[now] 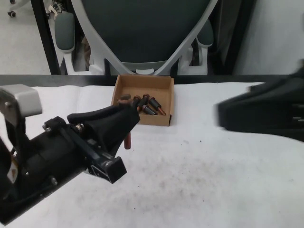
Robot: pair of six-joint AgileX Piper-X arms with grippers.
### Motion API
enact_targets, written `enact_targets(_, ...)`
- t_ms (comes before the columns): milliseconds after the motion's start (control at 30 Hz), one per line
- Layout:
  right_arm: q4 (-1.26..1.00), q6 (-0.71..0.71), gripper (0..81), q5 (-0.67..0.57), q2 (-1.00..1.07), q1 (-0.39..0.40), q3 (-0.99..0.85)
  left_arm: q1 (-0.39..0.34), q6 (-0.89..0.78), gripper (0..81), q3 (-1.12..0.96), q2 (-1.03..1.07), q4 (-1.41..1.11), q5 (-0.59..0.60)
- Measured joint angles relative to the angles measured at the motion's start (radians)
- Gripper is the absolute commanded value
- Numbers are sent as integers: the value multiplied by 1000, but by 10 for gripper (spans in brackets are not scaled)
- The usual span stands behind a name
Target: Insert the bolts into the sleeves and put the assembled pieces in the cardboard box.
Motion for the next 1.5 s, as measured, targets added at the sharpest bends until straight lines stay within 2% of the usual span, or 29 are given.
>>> enact_targets(267,60,-96,2,204,-218,-81,149,0,211,8,-125,5,276,0)
enact_targets(400,367,-290,2,387,-392,-92,192,-3,360,8,-230,6,485,-14)
enact_targets(500,612,-480,2,566,-531,-93,194,-25,404,8,-241,-67,509,-155)
enact_targets(533,683,-524,2,623,-578,-93,194,-26,409,8,-241,-80,519,-170)
enact_targets(667,838,-603,2,744,-677,-93,196,-18,412,8,-241,-60,619,-201)
enact_targets(900,995,-644,2,799,-720,-93,213,65,359,8,-290,136,670,-205)
enact_targets(1067,1006,-672,2,820,-715,-93,215,131,352,8,-430,304,680,-200)
enact_targets(1133,1006,-679,2,871,-710,-93,220,150,352,8,-499,377,702,-185)
enact_targets(1233,1006,-679,2,946,-706,-93,248,163,352,8,-570,451,728,-165)
enact_targets(1500,1004,-679,2,966,-706,-93,280,174,378,8,-842,722,865,-132)
